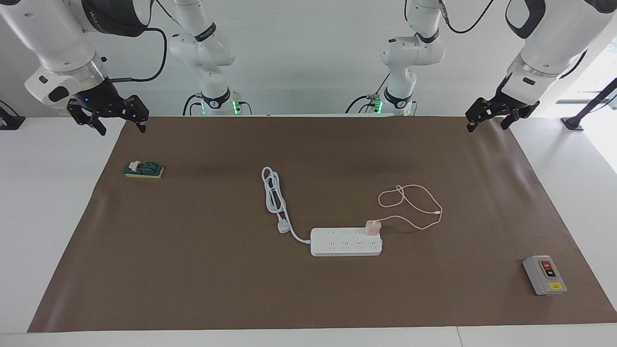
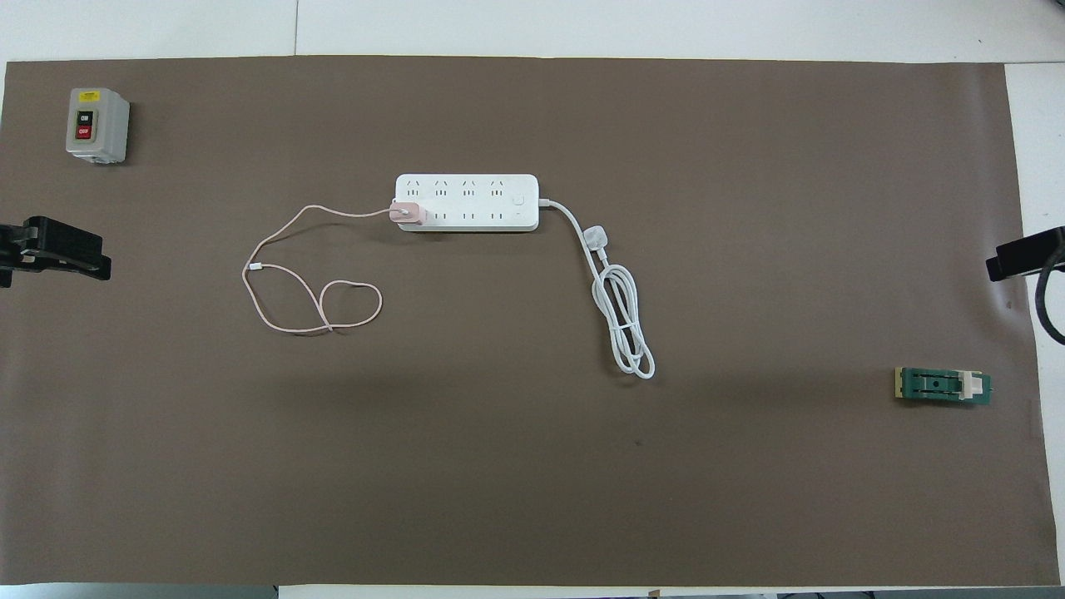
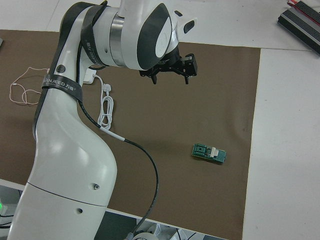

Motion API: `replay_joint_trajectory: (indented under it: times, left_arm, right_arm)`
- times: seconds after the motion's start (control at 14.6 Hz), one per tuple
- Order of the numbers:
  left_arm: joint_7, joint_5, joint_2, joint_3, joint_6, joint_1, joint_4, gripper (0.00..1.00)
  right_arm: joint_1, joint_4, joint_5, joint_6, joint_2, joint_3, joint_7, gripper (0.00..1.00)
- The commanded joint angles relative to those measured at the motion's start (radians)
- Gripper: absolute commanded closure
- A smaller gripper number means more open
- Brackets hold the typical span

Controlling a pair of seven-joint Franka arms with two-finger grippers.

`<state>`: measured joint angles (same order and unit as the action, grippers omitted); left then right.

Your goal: Plug charger into power strip

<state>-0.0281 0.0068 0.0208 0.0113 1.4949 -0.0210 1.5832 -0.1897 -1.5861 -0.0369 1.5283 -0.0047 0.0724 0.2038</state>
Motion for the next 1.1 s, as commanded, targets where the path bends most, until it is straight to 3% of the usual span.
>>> replay_joint_trajectory:
  times: [0.0,1.03]
  left_arm:
    - [-0.004,-0.011,0.033,-0.004,0.001,-0.014,0.034,0.00]
    - [-0.033,-0.044,0.022,-0.007,-0.002,-0.013,0.021,0.00]
  right_arm:
    - [-0.010,-0.005,0.006,-0.007,-0.005,0.009,0.005,0.00]
    - [-0.014,-0.008,0.009,-0.007,-0.006,0.009,0.005,0.00]
